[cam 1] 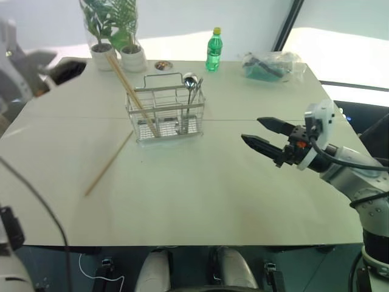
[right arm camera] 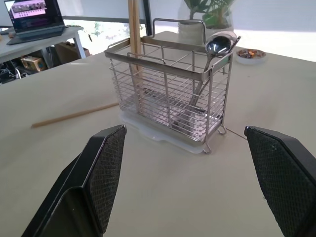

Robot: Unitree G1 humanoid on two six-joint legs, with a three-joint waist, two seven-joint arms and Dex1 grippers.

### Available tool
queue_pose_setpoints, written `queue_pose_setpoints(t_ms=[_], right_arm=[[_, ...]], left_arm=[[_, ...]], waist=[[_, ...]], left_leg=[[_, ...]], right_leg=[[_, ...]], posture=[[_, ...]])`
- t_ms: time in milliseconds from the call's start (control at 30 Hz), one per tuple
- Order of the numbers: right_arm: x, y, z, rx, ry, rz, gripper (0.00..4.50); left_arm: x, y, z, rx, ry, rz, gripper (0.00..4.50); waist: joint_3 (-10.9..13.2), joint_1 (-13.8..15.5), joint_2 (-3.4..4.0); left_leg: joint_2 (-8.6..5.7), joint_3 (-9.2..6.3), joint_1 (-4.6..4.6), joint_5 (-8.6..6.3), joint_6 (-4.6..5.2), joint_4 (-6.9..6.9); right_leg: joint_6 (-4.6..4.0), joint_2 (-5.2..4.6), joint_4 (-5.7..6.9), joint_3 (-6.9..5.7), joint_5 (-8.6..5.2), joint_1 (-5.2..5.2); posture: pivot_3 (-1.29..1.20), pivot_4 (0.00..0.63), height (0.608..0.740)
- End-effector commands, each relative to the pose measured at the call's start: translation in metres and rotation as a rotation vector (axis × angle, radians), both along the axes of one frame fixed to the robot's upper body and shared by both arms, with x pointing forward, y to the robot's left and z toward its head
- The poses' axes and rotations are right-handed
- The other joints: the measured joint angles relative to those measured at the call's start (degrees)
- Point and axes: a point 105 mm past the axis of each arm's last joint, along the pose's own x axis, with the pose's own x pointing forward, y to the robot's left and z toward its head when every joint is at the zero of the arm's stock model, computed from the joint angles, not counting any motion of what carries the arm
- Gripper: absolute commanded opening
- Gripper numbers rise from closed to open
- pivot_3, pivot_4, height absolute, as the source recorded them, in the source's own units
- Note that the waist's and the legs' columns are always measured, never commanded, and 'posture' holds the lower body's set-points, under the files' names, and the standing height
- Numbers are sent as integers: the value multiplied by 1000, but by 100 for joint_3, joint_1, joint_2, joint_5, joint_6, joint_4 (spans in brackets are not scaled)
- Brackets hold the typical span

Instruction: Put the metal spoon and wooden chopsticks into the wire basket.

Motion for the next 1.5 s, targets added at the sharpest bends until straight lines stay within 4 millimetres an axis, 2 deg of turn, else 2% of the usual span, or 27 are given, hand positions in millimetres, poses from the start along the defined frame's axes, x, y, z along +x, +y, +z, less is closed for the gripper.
queue_pose_setpoints(t_ms=[33, 133, 333, 533, 633, 733, 933, 1133, 1333, 1433, 1500], right_arm=[[0, 2, 6, 19, -38, 8, 3984], [0, 5, 5, 24, -36, 9, 3984], [-3, 7, 3, 28, -26, 7, 3984], [-7, 6, 3, 33, -20, -3, 3984], [-8, 6, 2, 36, -18, -7, 3984], [-9, 6, 2, 42, -17, -15, 3984], [-10, 5, 2, 55, -20, -29, 3984], [-12, 5, 3, 62, -23, -40, 3984], [-13, 0, 3, 61, -22, -61, 3984], [-13, -1, 3, 58, -22, -65, 3984], [-13, -1, 3, 57, -21, -65, 3984]], left_arm=[[2, 15, -34, 120, 173, 57, 4474], [7, 10, -63, 169, 284, 53, 4474], [20, -32, -101, 165, 390, -54, 4474], [31, -37, -137, 257, 453, -65, 4474], [41, -36, -143, 251, 463, -47, 4474], [56, -46, -140, 195, 444, -54, 4474], [79, -63, -135, 221, 429, -85, 4474], [86, -73, -145, 225, 472, -101, 4474], [81, -67, -164, 266, 547, -90, 4474], [79, -65, -167, 262, 563, -87, 3610], [79, -64, -168, 264, 570, -83, 2619]], waist=[[0, 48, 0], [-2, 98, -7], [-3, 166, -8], [-4, 151, -6], [-4, 171, -7], [-6, 194, -15], [-8, 182, -18], [-8, 154, -18], [-10, 162, -19], [-11, 157, -18], [-13, 157, -15]], left_leg=[[0, -1, -2, 0, 0, 0], [-2, -3, -15, 0, -1, 5], [-8, 12, -20, 0, -1, 5], [-5, 13, -16, 0, 1, 4], [-4, 11, -15, 0, 1, 5], [-4, 11, -18, 0, 1, 8], [-8, 10, -23, -2, 4, 11], [-6, 11, -21, -3, 7, 10], [-4, 10, -20, -4, 8, 10], [-3, 10, -18, -4, 8, 10], [-3, 10, -17, -4, 8, 10]], right_leg=[[-3, 0, -4, 0, -2, 1], [-7, -8, -11, -2, -4, -2], [-5, -19, -8, 1, -3, -9], [-3, -12, 0, 1, -1, -12], [-3, -8, 2, 1, -1, -12], [-3, -8, 1, 0, -1, -12], [9, -10, -2, 0, 5, -9], [20, -8, 2, -1, 11, -13], [21, -6, 3, -1, 11, -13], [21, -6, 4, -1, 11, -12], [20, -6, 4, -1, 11, -12]], posture=[[0, 150, 717], [0, 150, 717], [0, 150, 717], [0, 150, 717], [0, 150, 717], [0, 150, 717], [0, 150, 717], [0, 150, 717], [0, 150, 717], [0, 150, 717], [0, 150, 717]])
